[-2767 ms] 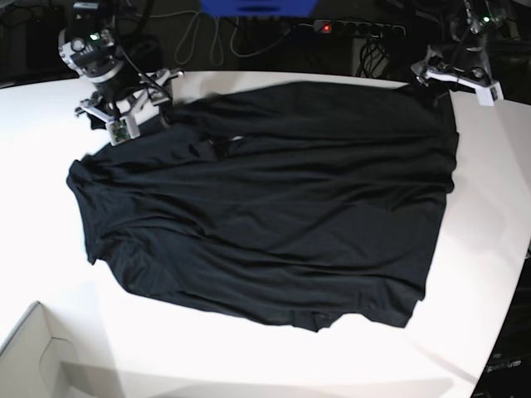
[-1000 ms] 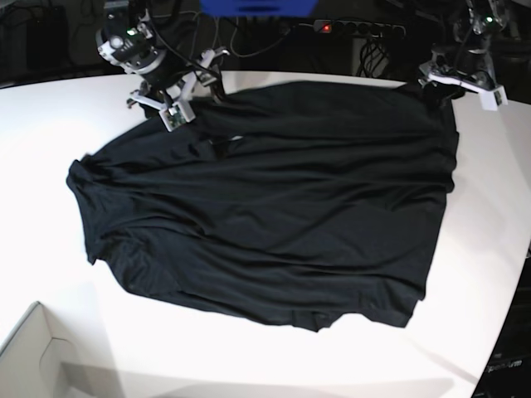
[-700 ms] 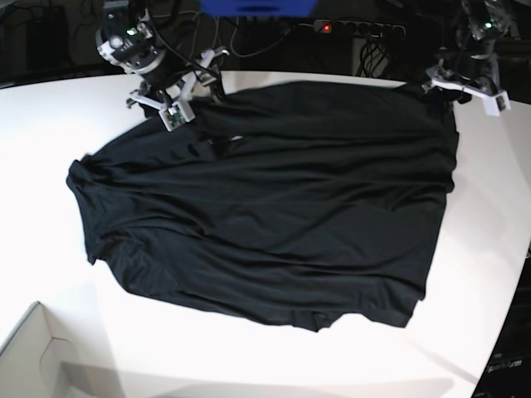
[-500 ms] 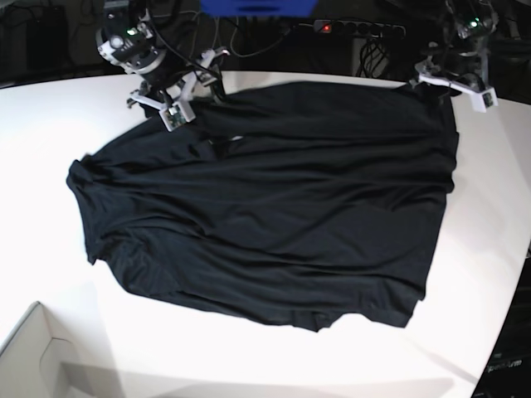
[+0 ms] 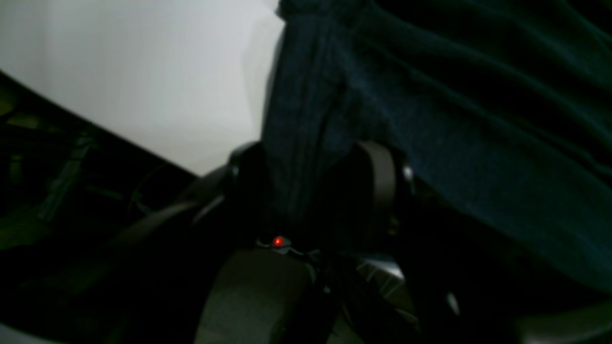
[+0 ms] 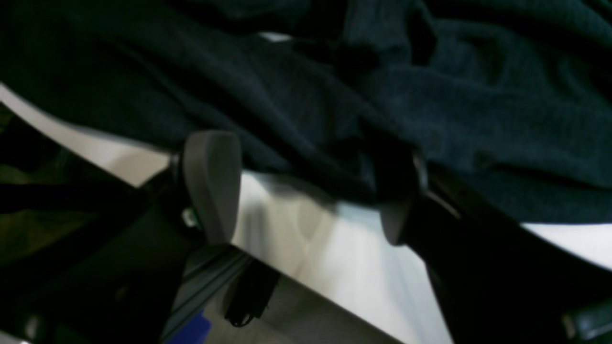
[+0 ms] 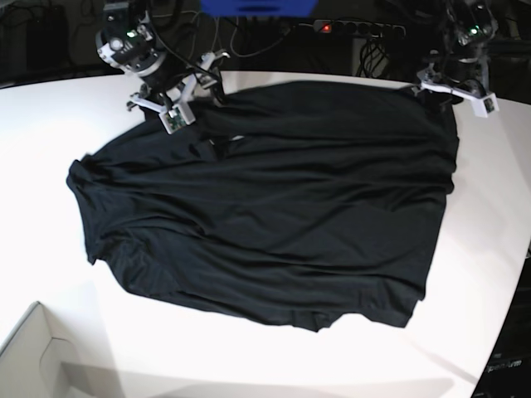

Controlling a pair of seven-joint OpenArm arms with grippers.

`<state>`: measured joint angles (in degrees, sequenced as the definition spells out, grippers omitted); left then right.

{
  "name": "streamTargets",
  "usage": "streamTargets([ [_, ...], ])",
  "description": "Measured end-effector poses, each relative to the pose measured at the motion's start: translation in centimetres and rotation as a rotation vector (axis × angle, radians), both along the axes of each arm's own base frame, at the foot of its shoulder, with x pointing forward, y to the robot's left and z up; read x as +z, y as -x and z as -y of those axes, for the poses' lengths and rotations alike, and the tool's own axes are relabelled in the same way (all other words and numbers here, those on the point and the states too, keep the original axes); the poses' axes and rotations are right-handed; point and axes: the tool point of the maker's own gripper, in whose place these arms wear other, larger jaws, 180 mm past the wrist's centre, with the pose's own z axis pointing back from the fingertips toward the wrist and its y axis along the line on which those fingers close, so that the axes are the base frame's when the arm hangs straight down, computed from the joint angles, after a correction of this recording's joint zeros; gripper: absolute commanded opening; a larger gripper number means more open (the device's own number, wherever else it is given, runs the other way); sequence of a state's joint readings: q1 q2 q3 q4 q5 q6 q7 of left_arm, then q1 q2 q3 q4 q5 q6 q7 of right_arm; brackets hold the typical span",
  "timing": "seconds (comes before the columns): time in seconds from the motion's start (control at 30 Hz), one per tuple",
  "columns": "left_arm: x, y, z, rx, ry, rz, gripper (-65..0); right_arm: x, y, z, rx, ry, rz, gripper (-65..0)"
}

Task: Layout the t-shirt on the table in an organized manner, then fold the t-shirt properly
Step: 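Grasp the collar edge with both grippers and lift it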

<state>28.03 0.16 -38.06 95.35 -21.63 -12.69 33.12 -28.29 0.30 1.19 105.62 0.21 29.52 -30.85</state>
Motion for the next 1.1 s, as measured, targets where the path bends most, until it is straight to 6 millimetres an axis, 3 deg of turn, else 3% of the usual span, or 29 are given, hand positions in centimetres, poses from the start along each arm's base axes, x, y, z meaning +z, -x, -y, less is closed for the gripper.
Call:
streamTargets([
  [0.13,-0.1,0.0,0.0,-0.001,0.000,-0.005,-51.7,0.1,0.1,-1.0,0.027,-0.012,0.000,-20.6],
  [0.3,-0.3,-0.6,1.1,-0.029,0.015,-0.002,-65.0,0.0,0.4,-1.8,0.058,-0.018,-0.004,-20.6],
  [0.5,0.0,-0.8,1.5,-0.036,0.020,0.000,-64.8,0.4,-0.6,-1.7,0.057,-0.015,0.020,-23.6],
  [0.67,1.6,-1.0,1.5,-0.059,-0.005,0.010,-64.8,-1.3,0.2,-0.7,0.073,0.018,-0.027,-39.4],
  [0.83,3.1,-1.9,1.6,-0.068,-0.022,0.056,-64.8,-1.6,0.5,-0.8,0.071,0.014,-0.038,-45.2],
  [0.9,3.1,-1.9,1.6,-0.068,-0.023,0.055,-64.8,-1.7,0.6,-0.8,0.071,0.013,-0.039,-49.3],
  [1.03,3.3,-2.0,1.7,-0.071,-0.025,0.058,-64.8,-1.1,1.1,-0.7,0.072,0.017,-0.035,-65.0],
  [1.1,4.0,-2.3,1.7,-0.076,-0.035,0.076,-64.8,0.1,1.0,-0.6,0.070,0.022,-0.004,-65.0],
])
